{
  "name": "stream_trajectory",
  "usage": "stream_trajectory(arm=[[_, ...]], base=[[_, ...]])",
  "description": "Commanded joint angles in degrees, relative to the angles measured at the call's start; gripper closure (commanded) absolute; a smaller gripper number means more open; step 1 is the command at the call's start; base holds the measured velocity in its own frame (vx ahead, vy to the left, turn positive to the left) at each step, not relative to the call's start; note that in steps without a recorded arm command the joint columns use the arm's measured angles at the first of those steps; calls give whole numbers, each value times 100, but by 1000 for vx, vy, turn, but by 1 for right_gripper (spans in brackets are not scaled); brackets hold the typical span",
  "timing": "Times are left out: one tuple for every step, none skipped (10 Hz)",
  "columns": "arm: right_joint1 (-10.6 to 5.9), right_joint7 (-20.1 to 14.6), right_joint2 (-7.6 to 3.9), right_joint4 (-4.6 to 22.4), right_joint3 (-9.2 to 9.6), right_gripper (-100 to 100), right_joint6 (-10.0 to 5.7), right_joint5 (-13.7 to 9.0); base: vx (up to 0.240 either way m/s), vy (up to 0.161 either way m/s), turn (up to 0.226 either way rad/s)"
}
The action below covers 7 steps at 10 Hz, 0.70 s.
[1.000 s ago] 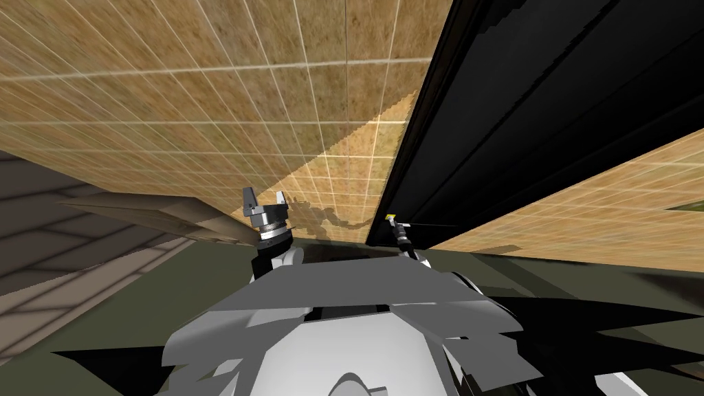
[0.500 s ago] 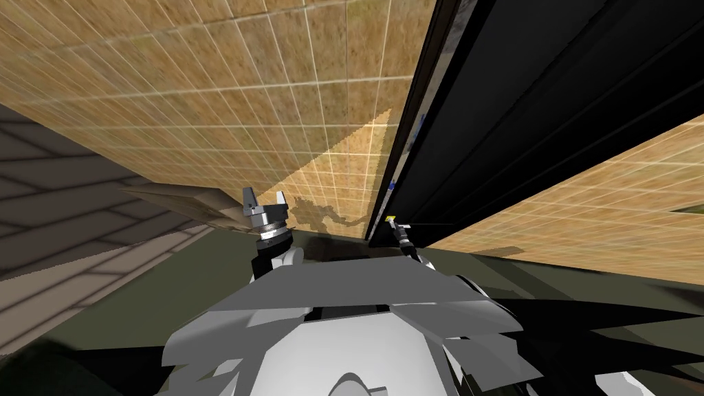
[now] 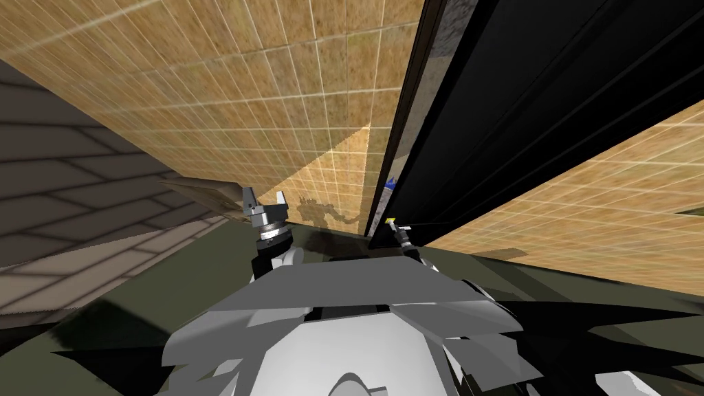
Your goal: Pull the door open
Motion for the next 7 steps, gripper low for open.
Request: stream_trajectory(arm=[[22, -70, -55, 125, 34, 100, -185, 19], [80, -112, -98, 137, 56, 100, -278, 31], [80, -112, -98, 137, 56, 100, -278, 31], [142, -158, -145, 149, 79, 100, -378, 43], [174, -181, -168, 156, 91, 100, -428, 49], [237, -227, -215, 168, 115, 100, -529, 62], [297, -271, -259, 180, 137, 100, -624, 73]], base=[[-197, -78, 182], [-197, -74, 164], [-132, -44, 42], [-107, -28, 78], [-107, -36, 103], [-150, -64, 132], [-192, -62, 220]])
